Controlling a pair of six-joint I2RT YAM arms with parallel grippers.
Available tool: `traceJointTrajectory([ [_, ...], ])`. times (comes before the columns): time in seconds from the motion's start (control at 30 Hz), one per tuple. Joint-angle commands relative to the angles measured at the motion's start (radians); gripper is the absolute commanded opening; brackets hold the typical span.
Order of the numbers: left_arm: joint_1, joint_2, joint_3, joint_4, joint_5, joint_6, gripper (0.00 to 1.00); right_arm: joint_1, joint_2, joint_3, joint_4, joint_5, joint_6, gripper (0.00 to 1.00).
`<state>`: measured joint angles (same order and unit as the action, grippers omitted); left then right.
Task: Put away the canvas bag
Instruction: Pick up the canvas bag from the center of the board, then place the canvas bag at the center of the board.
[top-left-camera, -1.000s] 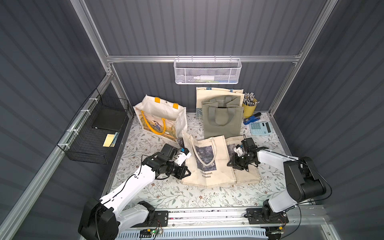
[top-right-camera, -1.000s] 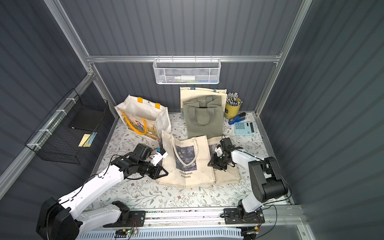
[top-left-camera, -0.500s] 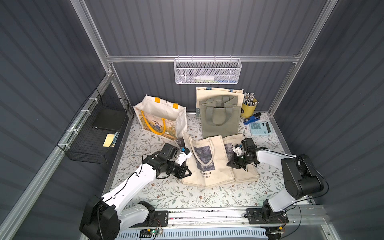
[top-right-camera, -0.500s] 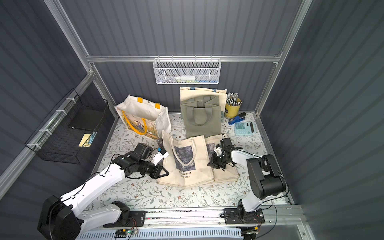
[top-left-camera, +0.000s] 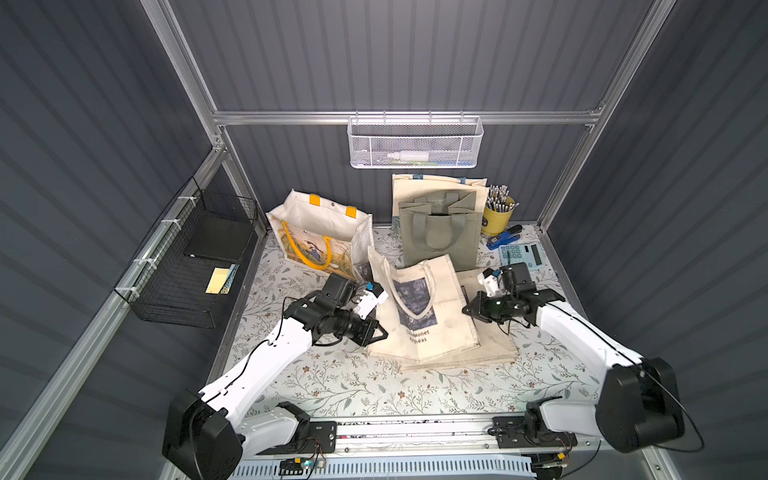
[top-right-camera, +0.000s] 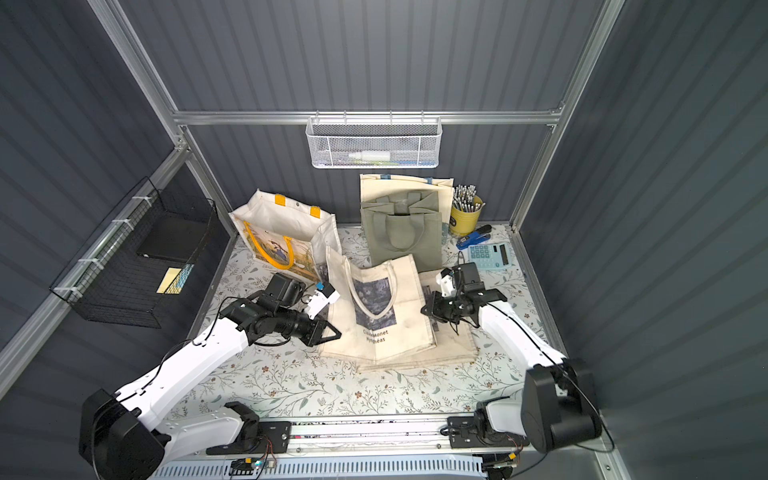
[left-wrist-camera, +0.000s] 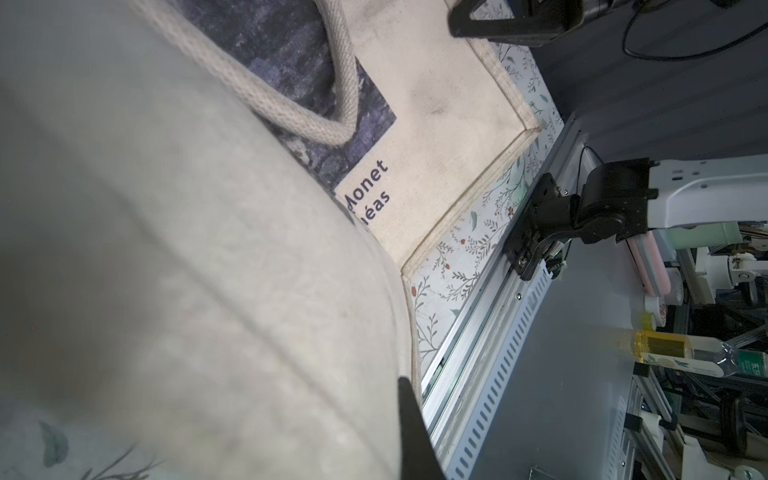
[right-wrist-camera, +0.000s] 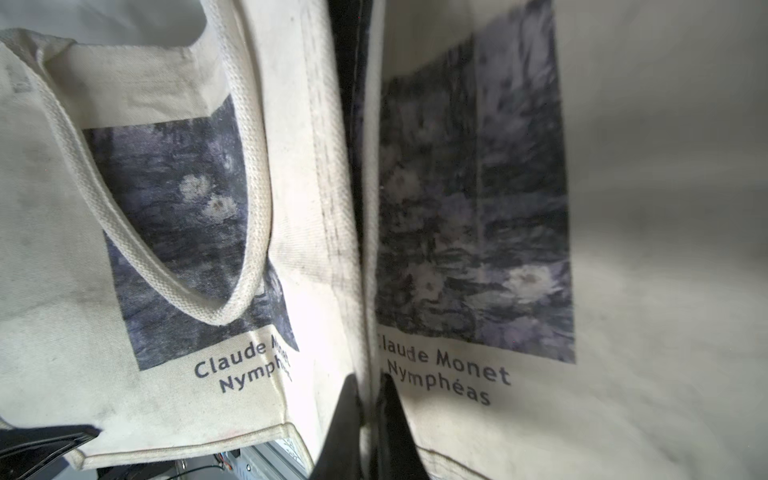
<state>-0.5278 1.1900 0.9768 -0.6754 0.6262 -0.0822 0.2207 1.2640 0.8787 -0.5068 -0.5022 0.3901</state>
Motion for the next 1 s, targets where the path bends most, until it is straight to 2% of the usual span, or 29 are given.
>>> traceJointTrajectory([
  [0.0,-0.02,-0.01,0.035,0.013,0.096,-0.003,0.0,-0.064,-0.094,0.037,-0.064,0.089,-0.041,0.0],
  [0.1,-0.073,0.028,-0.022,0.139,0.118,-0.063,0.0,-0.15,-0.121,0.037,-0.149,0.12,-0.106,0.0],
  [0.23,-0.2,0.128,-0.061,0.207,0.058,-0.067,0.0,-0.237,-0.108,0.054,-0.24,0.186,-0.174,0.0],
  [0.3,-0.235,0.149,-0.113,0.26,0.035,-0.091,0.0,-0.256,-0.095,0.06,-0.263,0.262,-0.19,0.0],
  [0.33,-0.246,0.146,-0.152,0.297,0.023,-0.107,0.0,-0.281,-0.09,0.053,-0.258,0.26,-0.19,0.0],
  [0.4,-0.251,0.132,-0.211,0.358,0.005,-0.137,0.0,-0.319,-0.075,0.036,-0.234,0.208,-0.195,0.0],
  [0.53,-0.253,0.129,-0.237,0.333,-0.011,-0.13,0.0,-0.341,-0.015,0.05,-0.244,0.226,-0.188,0.0],
  [0.6,-0.253,0.143,-0.24,0.311,0.012,-0.123,0.0,-0.344,0.004,0.06,-0.265,0.234,-0.191,0.0],
  [0.67,-0.256,0.163,-0.245,0.292,0.05,-0.131,0.02,-0.344,0.017,0.083,-0.311,0.3,-0.185,0.0],
  [0.97,-0.282,0.113,-0.32,0.261,0.134,-0.233,0.06,-0.345,-0.037,0.056,-0.312,0.322,-0.165,0.0],
])
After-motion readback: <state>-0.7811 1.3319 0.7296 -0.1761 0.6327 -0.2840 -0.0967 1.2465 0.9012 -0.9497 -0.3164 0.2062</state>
